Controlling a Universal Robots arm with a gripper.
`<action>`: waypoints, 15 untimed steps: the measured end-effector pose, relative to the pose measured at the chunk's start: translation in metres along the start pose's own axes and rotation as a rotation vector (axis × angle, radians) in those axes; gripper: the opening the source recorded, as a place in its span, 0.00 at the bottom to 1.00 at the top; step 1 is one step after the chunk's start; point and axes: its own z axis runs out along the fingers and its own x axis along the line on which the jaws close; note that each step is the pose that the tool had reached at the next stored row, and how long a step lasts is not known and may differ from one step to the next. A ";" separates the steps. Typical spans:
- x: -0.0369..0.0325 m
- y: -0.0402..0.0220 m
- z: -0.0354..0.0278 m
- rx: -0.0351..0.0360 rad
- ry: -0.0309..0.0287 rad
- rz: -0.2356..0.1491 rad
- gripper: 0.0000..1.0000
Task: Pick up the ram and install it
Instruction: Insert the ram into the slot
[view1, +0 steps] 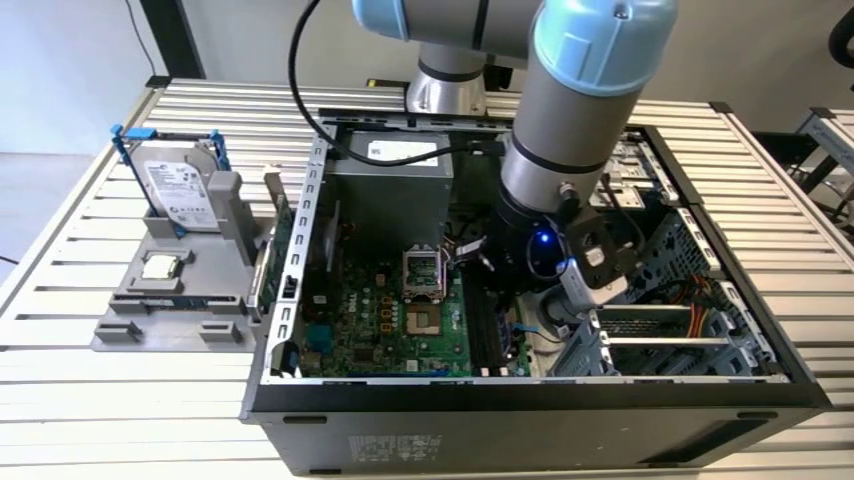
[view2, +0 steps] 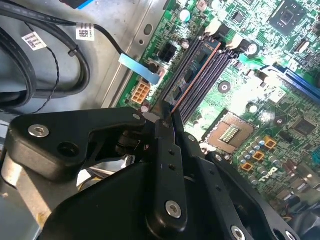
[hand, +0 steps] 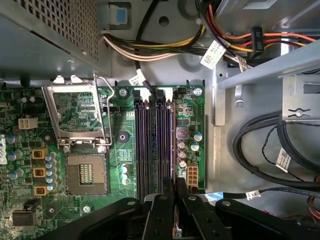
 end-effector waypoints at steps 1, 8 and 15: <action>0.0004 0.0000 0.0002 -0.0001 -0.0001 -0.001 0.00; 0.0009 0.0000 0.0020 0.0021 -0.0002 -0.003 0.00; 0.0010 0.0002 0.0043 0.0051 -0.0003 -0.003 0.00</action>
